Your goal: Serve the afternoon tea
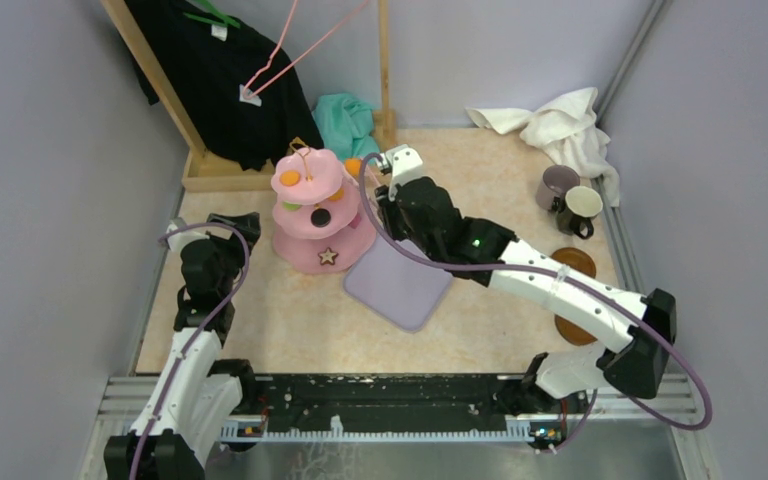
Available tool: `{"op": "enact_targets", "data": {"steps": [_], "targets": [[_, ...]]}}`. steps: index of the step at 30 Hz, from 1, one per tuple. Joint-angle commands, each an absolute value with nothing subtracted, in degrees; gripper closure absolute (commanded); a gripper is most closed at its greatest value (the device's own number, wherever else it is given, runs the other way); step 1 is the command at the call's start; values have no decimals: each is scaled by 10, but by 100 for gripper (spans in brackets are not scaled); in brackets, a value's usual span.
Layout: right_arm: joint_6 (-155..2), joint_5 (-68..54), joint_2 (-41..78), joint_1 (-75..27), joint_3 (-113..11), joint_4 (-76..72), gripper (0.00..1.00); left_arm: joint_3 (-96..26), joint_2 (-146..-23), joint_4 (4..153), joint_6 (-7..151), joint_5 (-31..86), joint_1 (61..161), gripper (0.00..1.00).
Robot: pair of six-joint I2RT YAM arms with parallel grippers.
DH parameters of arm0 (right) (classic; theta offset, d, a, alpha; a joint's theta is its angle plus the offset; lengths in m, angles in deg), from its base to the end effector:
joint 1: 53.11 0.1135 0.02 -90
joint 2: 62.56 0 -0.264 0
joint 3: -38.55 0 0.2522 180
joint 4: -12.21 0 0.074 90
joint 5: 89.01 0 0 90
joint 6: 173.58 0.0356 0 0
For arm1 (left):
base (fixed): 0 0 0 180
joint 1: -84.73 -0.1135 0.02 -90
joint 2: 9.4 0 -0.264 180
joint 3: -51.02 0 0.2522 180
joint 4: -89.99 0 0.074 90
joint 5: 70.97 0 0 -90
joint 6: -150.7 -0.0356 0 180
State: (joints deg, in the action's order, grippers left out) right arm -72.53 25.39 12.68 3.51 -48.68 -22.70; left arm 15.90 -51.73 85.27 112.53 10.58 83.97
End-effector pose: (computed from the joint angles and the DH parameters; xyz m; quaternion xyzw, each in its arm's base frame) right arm 0.1759 0.2403 0.3797 -0.2079 0.7963 0.1544 0.5467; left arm 0.1818 0.0076 0.2370 -0.3848 0.6739 -0.2191 0.5914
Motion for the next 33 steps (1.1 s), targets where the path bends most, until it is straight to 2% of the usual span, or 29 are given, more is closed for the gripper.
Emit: {"op": "enact_targets", "data": {"steps": [1,16,33], "targets": [[-744,249,158,42,-549,-226,82,156,-519,873,1124,109,838,3],[-772,240,298,41,-702,-282,82,156,-519,873,1124,110,838,3],[-772,231,344,36,-735,-290,76,159,-518,874,1125,110,838,3]]}}
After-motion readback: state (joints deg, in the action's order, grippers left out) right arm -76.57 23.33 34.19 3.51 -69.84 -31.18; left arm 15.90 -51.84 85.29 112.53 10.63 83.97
